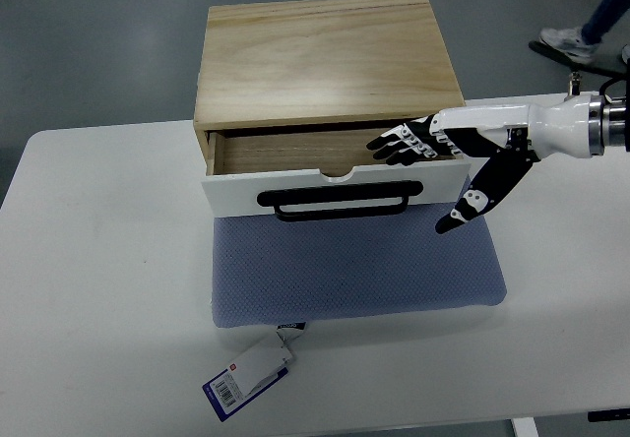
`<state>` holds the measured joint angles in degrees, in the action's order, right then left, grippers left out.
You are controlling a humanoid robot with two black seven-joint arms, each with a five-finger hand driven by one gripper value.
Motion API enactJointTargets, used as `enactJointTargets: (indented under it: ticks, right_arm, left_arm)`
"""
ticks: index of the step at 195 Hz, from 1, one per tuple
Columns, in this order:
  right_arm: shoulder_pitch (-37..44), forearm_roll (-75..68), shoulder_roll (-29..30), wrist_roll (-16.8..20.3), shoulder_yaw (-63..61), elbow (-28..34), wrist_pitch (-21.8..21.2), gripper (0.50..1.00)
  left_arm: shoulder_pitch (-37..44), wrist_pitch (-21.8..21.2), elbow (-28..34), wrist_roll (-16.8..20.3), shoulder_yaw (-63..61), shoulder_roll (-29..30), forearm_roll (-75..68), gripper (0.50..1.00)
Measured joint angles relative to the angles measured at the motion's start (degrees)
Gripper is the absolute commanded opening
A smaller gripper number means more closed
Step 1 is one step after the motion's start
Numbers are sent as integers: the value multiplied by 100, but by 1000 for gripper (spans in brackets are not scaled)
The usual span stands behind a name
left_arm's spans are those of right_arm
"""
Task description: Open wood drawer with right hand
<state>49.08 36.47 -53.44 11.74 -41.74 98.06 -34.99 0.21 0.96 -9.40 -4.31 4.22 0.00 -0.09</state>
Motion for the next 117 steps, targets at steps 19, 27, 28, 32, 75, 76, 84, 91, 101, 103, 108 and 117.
enactJointTargets:
  ticks: [19,27,28,32,75,76,84,91,101,103,108,117]
  right_arm:
    - [208,-634,-211,75,-8,-73,0,948]
    - [294,-979,-307,101,-12,-142,0,948]
    - [303,-1014,-318,102,-13,-150,0,948]
    - [339,-1153,-358,108,-16,-185,0,950]
    - [486,-1853,-377,93,-199,-1178,0,950]
    - [486,-1860,-369,91,-204,-1211,0,950]
    - [478,-1941,-309,78,-242,-1483,0,948]
    - [459,-2054,-263,72,-264,-1727,0,948]
    - [427,-2291,-208,68,-281,-2101,0,948]
    - [421,-2346,-198,68,-283,-2180,0,948]
    - [406,-2479,-175,68,-286,-2365,0,948]
    - [384,-2705,-125,65,-290,-2668,-1,948]
  left_arm:
    - [0,0,0,0,0,0,0,1000]
    - [0,0,0,0,0,0,0,1000]
    - [0,0,0,0,0,0,0,1000]
    - [0,0,0,0,0,0,0,1000]
    - [-2,0,0,0,0,0,0,1000]
    - [-2,0,0,0,0,0,0,1000]
    - [-3,0,0,0,0,0,0,1000]
    - [-3,0,0,0,0,0,0,1000]
    - [-3,0,0,0,0,0,0,1000]
    - [-3,0,0,0,0,0,0,1000]
    - [-3,0,0,0,0,0,0,1000]
    - [-3,0,0,-1,0,0,0,1000]
